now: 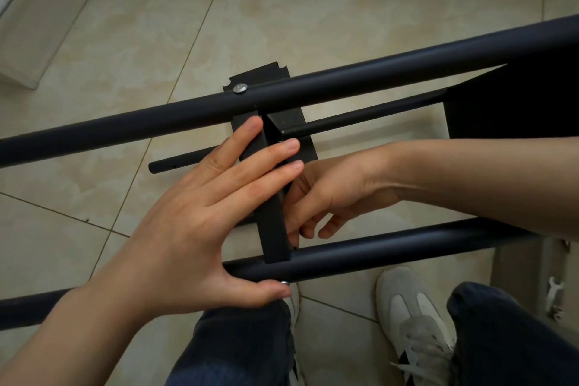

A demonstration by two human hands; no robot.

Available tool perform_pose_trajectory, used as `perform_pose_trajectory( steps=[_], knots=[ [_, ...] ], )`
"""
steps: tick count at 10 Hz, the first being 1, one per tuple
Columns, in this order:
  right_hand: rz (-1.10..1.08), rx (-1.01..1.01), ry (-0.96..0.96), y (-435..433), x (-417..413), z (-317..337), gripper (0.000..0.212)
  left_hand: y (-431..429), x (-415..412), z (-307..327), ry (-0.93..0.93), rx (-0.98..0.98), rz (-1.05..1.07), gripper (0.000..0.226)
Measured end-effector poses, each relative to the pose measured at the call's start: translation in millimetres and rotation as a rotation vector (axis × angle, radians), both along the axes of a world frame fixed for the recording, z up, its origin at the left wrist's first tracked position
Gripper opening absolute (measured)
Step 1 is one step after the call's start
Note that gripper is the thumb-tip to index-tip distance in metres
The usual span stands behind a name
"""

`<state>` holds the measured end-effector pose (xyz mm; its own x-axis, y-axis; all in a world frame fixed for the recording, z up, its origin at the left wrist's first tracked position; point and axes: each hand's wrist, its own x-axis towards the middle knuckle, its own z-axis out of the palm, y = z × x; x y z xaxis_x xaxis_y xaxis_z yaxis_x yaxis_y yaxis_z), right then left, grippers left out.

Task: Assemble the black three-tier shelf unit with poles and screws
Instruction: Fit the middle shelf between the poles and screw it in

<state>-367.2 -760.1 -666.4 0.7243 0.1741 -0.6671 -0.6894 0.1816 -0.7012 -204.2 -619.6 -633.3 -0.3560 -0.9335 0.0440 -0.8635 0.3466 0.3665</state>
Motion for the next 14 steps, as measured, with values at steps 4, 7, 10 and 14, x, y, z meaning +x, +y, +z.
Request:
perform_pose_trajectory(
  steps=[4,7,10,14],
  knots=[
    [-0.016,-0.084,-0.017,0.5,2.0,0.1,0.022,-2.5,-0.9,1.6,0.000,0.010,0.010,0.099],
    [0.024,-0.071,0.002,-1.0,3.3,1.7,0.007,-2.9,-0.3,2.1,-0.014,0.004,0.012,0.099],
    [0.045,-0.025,0.009,-6.5,0.7,3.8,0.007,-3.7,0.2,1.9,0.002,0.004,0.010,0.099],
    [0.048,-0.059,0.028,-4.6,3.1,5.6,0.006,-2.6,-3.6,0.6,0.034,0.017,0.021,0.097]
  ],
)
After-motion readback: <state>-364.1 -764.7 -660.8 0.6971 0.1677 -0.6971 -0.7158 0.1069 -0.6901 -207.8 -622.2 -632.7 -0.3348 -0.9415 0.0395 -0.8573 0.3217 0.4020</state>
